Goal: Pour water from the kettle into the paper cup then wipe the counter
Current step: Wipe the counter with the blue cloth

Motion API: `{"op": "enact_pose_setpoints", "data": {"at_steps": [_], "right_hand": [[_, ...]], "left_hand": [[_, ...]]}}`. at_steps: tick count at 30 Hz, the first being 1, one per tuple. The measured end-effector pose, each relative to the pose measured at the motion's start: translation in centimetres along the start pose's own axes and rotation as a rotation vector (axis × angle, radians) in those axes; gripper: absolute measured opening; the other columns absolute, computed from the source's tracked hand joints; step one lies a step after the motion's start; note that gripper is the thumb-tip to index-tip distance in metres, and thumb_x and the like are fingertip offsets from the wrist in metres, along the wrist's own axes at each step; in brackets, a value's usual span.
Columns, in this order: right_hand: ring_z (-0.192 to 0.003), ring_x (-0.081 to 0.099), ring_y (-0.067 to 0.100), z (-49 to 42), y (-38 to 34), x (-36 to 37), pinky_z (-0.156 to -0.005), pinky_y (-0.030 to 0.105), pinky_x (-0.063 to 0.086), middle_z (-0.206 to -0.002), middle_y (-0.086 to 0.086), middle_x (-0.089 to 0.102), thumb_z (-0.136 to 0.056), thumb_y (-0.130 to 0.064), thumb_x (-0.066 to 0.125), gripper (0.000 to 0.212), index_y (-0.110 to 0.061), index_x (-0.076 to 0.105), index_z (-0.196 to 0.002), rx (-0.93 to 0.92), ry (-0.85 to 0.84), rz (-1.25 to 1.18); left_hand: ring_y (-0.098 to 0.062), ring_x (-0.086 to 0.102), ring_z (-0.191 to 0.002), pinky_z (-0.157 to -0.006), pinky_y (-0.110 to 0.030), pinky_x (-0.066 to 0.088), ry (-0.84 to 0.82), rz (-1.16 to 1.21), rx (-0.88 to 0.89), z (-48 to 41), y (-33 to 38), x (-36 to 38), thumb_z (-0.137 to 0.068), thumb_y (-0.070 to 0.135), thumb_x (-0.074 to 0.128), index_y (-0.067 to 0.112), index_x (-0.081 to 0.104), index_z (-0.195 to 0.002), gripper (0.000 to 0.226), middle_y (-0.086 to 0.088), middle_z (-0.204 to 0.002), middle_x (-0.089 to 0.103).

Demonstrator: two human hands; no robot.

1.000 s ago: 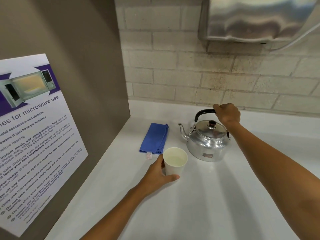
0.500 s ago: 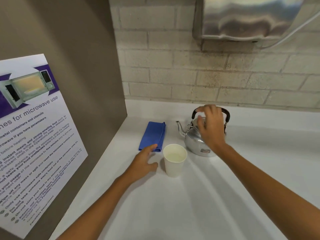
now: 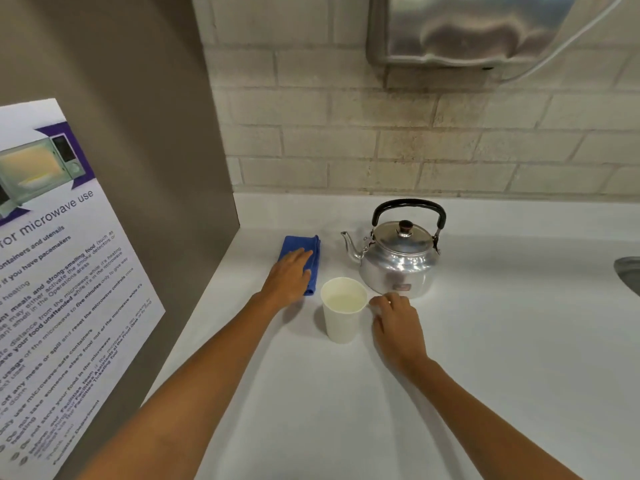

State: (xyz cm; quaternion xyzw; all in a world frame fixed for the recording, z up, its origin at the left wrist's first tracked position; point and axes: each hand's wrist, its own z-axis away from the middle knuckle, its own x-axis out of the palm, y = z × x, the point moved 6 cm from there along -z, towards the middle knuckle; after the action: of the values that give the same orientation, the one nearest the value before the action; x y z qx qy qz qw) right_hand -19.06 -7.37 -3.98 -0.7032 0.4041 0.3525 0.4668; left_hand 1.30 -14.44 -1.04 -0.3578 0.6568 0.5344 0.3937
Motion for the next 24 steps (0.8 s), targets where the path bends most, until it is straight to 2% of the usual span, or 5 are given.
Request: {"op": "enact_pose_setpoints", "data": {"at_steps": [5,8,15,20,24], "right_hand": [[-0.100,0.051,0.025,1.1,0.1,1.0,-0.086,0.033,0.040,-0.108,0.006,0.059,-0.091,-0.012,0.041,0.024,-0.011,0.056,-0.109,-0.022,-0.029,0.062],[-0.103,0.050,0.023,1.4,0.1,1.0,-0.089,0.033,0.041,-0.111,0.004,0.058,-0.092,-0.015,0.040,0.025,-0.012,0.054,-0.112,-0.037,-0.027,0.061],[-0.105,0.049,0.022,1.2,0.2,1.4,-0.091,0.033,0.041,-0.113,0.002,0.056,-0.091,-0.017,0.037,0.025,-0.014,0.052,-0.112,-0.045,-0.029,0.096],[-0.104,0.050,0.024,1.1,0.0,1.4,-0.090,0.035,0.043,-0.110,0.003,0.056,-0.086,-0.027,0.020,0.042,-0.013,0.052,-0.109,-0.058,-0.041,0.120],[-0.108,0.050,0.025,1.3,0.1,1.3,-0.093,0.036,0.043,-0.114,0.005,0.057,-0.091,-0.021,0.030,0.032,-0.011,0.053,-0.112,-0.042,-0.044,0.087]], "left_hand": [[-0.029,-0.002,-0.143,-0.116,-0.040,0.008,-0.109,-0.244,-0.040,-1.7,-1.5,2.6,-0.098,0.032,0.029,0.017,0.009,-0.146,0.054,-0.009,-0.157,-0.002],[-0.030,-0.013,-0.142,-0.116,-0.043,0.002,-0.142,-0.276,-0.075,-2.0,-3.0,4.3,-0.096,0.042,0.026,0.020,0.000,-0.145,0.060,-0.010,-0.156,-0.014],[-0.026,-0.009,-0.143,-0.115,-0.044,0.000,-0.166,-0.205,-0.185,-2.0,-3.9,5.8,-0.094,0.050,0.018,0.018,-0.003,-0.146,0.063,-0.008,-0.157,-0.006],[-0.021,-0.009,-0.144,-0.117,-0.039,0.001,-0.188,-0.206,-0.048,0.5,-2.4,5.7,-0.097,0.038,0.022,0.023,-0.001,-0.145,0.055,-0.001,-0.157,-0.006],[-0.013,-0.001,-0.144,-0.116,-0.032,0.005,-0.218,-0.035,0.088,3.2,-2.8,5.0,-0.095,0.026,0.034,0.028,0.022,-0.143,0.049,0.007,-0.156,0.010]]}}
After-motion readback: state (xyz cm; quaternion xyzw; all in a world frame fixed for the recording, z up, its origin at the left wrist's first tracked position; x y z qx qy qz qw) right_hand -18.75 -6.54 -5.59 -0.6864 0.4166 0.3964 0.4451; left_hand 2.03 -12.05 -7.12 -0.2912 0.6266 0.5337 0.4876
